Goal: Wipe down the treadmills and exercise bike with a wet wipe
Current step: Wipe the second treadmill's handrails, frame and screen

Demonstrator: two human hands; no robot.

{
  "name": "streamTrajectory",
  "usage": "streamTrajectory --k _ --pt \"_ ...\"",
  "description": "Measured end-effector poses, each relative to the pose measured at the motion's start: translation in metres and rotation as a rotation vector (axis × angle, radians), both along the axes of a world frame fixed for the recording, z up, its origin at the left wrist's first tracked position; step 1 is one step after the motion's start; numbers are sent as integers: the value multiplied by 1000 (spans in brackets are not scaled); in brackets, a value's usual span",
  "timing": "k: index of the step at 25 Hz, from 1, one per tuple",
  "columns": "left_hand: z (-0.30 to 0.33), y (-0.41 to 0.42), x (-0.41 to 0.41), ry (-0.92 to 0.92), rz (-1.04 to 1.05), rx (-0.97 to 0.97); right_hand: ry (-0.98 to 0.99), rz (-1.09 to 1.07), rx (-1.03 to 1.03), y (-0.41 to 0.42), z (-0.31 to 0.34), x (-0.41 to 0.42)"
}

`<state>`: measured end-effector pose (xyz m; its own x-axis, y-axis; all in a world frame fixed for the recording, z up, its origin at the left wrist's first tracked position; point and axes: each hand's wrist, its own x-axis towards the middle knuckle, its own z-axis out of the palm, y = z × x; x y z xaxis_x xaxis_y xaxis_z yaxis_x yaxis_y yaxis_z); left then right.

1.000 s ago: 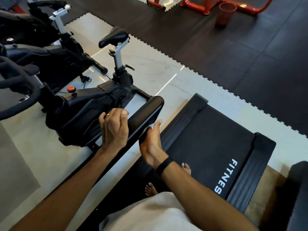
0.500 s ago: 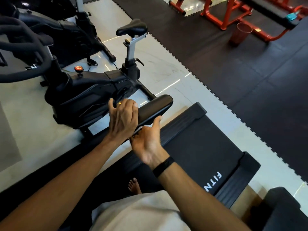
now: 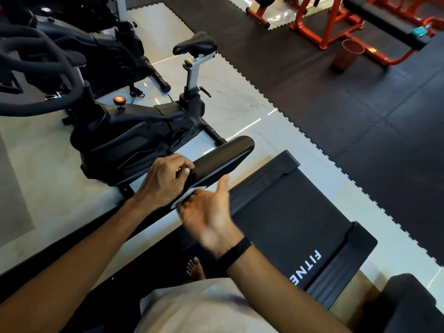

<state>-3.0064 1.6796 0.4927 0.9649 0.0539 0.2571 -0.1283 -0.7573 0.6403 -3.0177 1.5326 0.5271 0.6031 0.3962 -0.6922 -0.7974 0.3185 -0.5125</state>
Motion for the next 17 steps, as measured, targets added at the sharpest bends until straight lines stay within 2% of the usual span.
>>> streamTrajectory --k 3,4,6,9,12,14,17 --pt "-6 24 -30 38 6 112 8 -186 37 -7 -7 25" --pt "-7 25 -36 54 12 119 3 -200 -8 -4 -12 28" --pt "-8 22 -38 85 30 124 -10 -39 -82 11 -13 6" --pt "-11 24 -41 67 55 167 -6 156 -42 19 2 -25" --pt "-9 24 -46 47 61 190 -47 -8 2 10 -1 -5" --pt "-9 23 -47 40 67 198 -53 -118 -44 8 -16 13" --pt "-9 20 -46 16 78 208 -72 67 -170 18 -32 -7"
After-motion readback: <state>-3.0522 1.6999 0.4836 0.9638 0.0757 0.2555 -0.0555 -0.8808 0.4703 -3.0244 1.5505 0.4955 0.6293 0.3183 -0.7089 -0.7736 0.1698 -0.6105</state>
